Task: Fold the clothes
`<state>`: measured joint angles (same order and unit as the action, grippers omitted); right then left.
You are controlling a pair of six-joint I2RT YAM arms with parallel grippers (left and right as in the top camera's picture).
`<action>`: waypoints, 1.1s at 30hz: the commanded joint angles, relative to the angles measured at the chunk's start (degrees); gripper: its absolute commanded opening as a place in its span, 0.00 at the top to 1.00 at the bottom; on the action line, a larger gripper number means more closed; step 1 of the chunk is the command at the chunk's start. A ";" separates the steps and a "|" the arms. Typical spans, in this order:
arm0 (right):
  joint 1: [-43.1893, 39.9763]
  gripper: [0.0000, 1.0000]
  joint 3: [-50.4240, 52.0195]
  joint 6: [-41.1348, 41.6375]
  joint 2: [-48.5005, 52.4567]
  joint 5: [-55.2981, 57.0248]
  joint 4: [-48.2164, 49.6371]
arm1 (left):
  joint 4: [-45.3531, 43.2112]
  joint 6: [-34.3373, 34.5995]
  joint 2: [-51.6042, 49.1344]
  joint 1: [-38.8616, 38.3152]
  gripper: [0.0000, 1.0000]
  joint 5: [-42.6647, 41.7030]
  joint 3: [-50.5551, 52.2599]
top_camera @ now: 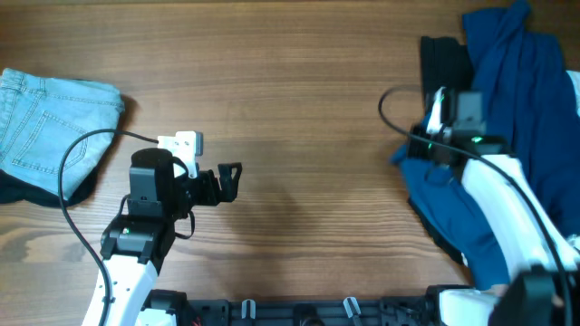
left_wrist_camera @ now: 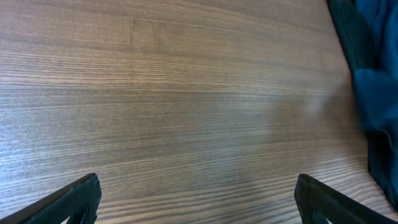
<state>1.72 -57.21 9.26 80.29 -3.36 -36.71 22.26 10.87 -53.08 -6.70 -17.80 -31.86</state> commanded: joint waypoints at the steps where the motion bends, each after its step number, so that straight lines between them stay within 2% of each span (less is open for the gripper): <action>1: 7.56 0.96 -10.05 -4.37 -7.19 -12.15 -5.35 | -0.22 0.31 -0.17 -0.11 0.00 0.70 -1.16; 4: 18.56 0.96 -10.34 -1.81 -7.93 -17.07 -5.49 | -0.22 0.33 -0.17 -0.11 0.00 0.70 -1.16; 6: 27.52 0.96 -10.29 0.20 -5.60 -16.96 -1.20 | -0.22 0.31 -0.17 -0.11 0.00 0.70 -1.16; 7: 32.33 0.96 -10.27 1.62 -2.95 -14.27 3.19 | -0.22 0.31 -0.17 -0.11 0.00 0.70 -1.16; 10: 39.04 0.95 -10.27 6.08 5.55 -9.07 16.06 | -0.24 0.31 -0.17 -0.11 0.00 0.68 -1.16; 12: 40.19 0.86 -10.27 5.70 11.65 -9.03 26.51 | -0.24 0.33 -0.17 -0.11 0.00 0.68 -1.16; 13: 40.02 0.47 -10.29 5.77 14.43 -8.72 31.34 | -0.26 0.33 -0.17 -0.11 0.00 0.66 -1.16; 15: 38.73 0.20 -10.29 5.97 15.50 -5.79 32.98 | -0.17 0.33 -0.17 -0.11 0.00 0.22 -1.16; 16: 37.62 0.00 -10.29 6.23 14.80 -3.89 31.80 | -0.13 0.35 -0.20 -0.11 0.00 -0.68 -1.16; 18: 34.29 0.00 -10.29 9.73 11.19 3.15 24.33 | -0.22 0.46 -0.20 -0.13 0.00 -3.19 -1.16; 20: 29.16 0.00 -10.29 14.16 4.57 11.72 11.28 | -0.22 10.56 -0.96 -0.39 0.00 -3.91 -1.16; 24: 22.47 0.00 -10.29 14.67 -5.25 12.46 -4.39 | -3.78 21.33 -8.39 -4.52 0.00 -9.03 -1.16; 28: 19.21 0.00 -10.29 16.52 -8.20 12.48 -12.76 | -9.92 39.67 -21.62 -12.07 0.00 -8.98 -1.16; 30: 18.78 0.00 -10.29 17.97 -8.17 12.52 -14.71 | -12.92 45.16 -27.74 -15.72 0.01 -8.96 -1.16; 33: 18.78 0.00 -10.29 18.25 -8.17 12.41 -15.56 | -20.90 48.57 -36.41 -20.13 0.02 -8.85 -1.16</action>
<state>20.56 -67.22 25.74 72.42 7.99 -51.79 6.44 51.68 -83.18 -23.51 -25.85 -32.12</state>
